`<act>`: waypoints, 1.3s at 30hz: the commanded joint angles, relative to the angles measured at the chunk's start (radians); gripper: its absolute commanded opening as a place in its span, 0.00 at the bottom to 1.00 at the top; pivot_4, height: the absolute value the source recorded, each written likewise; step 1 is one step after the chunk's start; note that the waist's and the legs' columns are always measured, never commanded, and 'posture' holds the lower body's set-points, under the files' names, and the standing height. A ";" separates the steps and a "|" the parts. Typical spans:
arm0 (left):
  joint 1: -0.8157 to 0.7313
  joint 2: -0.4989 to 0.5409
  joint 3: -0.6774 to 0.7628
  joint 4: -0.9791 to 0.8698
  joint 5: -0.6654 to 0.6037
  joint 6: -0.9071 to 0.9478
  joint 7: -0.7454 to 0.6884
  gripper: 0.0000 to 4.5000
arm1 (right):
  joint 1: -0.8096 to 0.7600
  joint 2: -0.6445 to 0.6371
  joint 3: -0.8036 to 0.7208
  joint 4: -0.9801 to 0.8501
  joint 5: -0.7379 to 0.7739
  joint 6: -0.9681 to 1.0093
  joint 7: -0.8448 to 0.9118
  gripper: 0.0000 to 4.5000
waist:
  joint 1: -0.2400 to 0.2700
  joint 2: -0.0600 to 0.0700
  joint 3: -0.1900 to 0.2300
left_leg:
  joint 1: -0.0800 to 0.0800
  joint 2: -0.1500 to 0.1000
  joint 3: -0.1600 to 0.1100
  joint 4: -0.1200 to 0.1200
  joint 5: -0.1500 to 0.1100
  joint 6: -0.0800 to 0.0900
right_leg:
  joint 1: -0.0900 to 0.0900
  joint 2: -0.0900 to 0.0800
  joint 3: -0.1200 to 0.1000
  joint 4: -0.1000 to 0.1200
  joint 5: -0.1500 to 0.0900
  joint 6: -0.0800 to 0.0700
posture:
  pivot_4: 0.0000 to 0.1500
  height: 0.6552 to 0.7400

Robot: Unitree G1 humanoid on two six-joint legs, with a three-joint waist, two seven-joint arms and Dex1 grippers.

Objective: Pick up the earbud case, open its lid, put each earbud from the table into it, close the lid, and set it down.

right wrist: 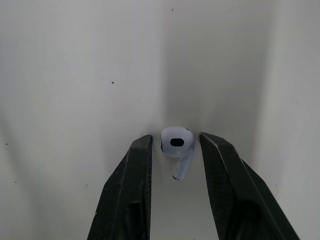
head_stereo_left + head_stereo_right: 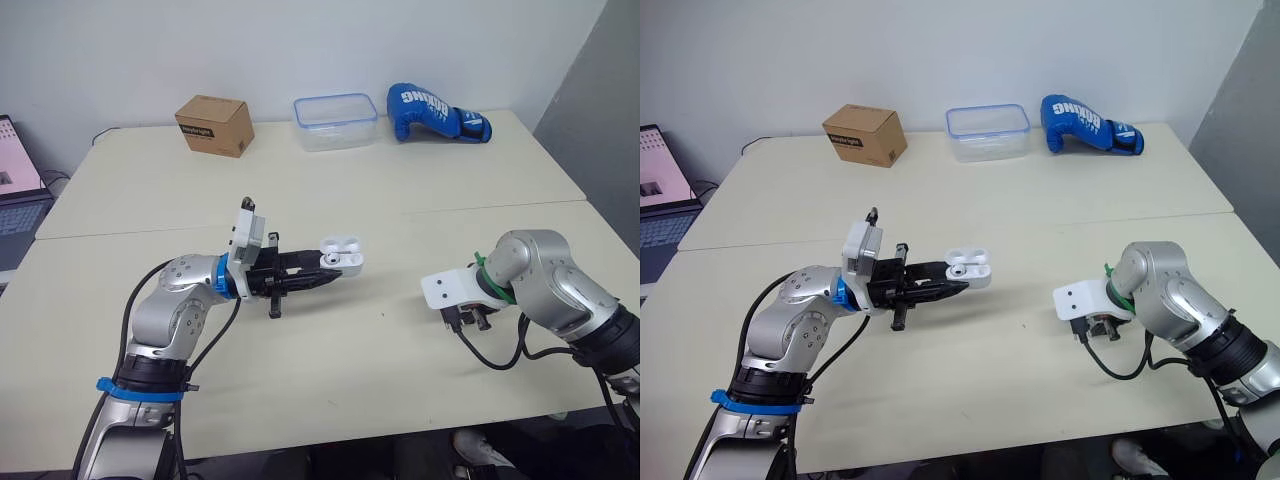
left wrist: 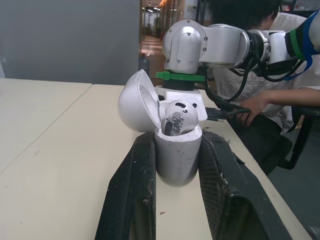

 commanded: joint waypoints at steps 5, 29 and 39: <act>-0.009 -0.006 0.007 -0.016 -0.002 -0.020 0.004 0.18 | -0.013 0.006 0.012 -0.003 -0.040 -0.012 0.015 0.33 | 0.000 0.000 0.000 | 0.000 0.000 0.000 0.000 0.000 0.000 | 0.000 0.000 0.000 0.000 0.000 0.000 | 1.00 0.89; -0.002 -0.005 0.007 -0.026 -0.002 -0.018 0.011 0.18 | -0.022 0.017 0.069 -0.085 -0.112 0.028 0.087 0.33 | 0.000 0.000 0.000 | 0.000 0.000 0.000 0.000 0.000 0.000 | 0.000 0.000 0.000 0.000 0.000 0.000 | 1.00 0.89; 0.000 -0.005 0.006 -0.026 -0.002 -0.020 0.018 0.18 | -0.040 0.009 0.101 -0.091 -0.105 0.028 0.087 0.33 | 0.000 0.000 0.000 | 0.000 0.000 0.000 0.000 0.000 0.000 | 0.000 0.000 0.000 0.000 0.000 0.000 | 1.00 0.89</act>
